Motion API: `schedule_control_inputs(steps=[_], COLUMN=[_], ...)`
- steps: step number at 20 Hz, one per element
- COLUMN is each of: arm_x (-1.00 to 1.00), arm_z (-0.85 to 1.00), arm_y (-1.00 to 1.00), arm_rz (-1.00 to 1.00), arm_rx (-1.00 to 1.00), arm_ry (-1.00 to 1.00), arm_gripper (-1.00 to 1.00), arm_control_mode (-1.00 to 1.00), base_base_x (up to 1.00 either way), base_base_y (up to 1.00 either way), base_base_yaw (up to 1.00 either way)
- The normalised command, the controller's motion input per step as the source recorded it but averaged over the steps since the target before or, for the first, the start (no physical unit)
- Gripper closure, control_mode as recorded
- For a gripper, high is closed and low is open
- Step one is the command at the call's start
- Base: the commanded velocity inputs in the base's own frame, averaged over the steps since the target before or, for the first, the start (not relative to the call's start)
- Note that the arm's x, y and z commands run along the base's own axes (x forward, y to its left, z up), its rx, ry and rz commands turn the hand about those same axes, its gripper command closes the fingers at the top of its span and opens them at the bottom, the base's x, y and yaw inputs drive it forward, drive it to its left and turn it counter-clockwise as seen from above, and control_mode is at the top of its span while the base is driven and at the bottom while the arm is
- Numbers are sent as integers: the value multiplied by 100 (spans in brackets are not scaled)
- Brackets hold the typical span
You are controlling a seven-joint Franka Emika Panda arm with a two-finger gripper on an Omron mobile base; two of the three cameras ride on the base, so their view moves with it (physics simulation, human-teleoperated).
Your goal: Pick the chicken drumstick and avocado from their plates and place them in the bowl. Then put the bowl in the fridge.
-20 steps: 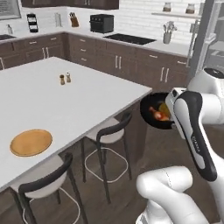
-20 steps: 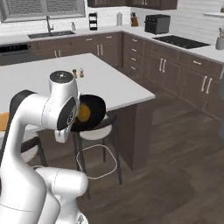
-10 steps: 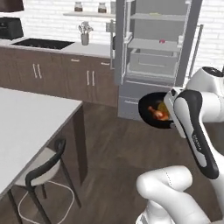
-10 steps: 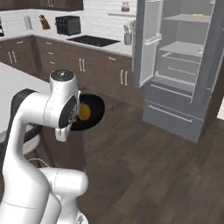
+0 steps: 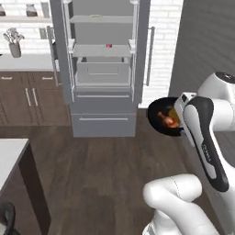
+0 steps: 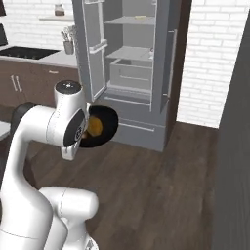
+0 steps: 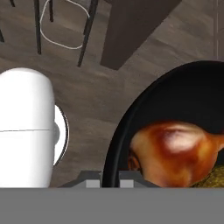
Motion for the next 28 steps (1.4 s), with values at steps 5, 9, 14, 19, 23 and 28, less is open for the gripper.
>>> schedule_control_inputs(steps=[5, 9, 14, 19, 23, 28], arm_x=[0, 0, 0, 0, 0, 0], arm_z=[0, 0, 0, 0, 0, 0], arm_y=[0, 0, 0, 0, 0, 0], arm_rz=[0, 0, 0, 0, 0, 0], arm_rx=[0, 0, 0, 0, 0, 0], arm_ry=[0, 0, 0, 0, 0, 0], arm_gripper=[100, 100, 100, 100, 100, 100], arm_control_mode=[100, 100, 100, 100, 100, 100], base_base_x=[94, 99, 75, 62, 69, 84], base_base_y=[15, 39, 79, 65, 14, 0], base_base_yaw=[-5, -2, -15, -31, -23, -18])
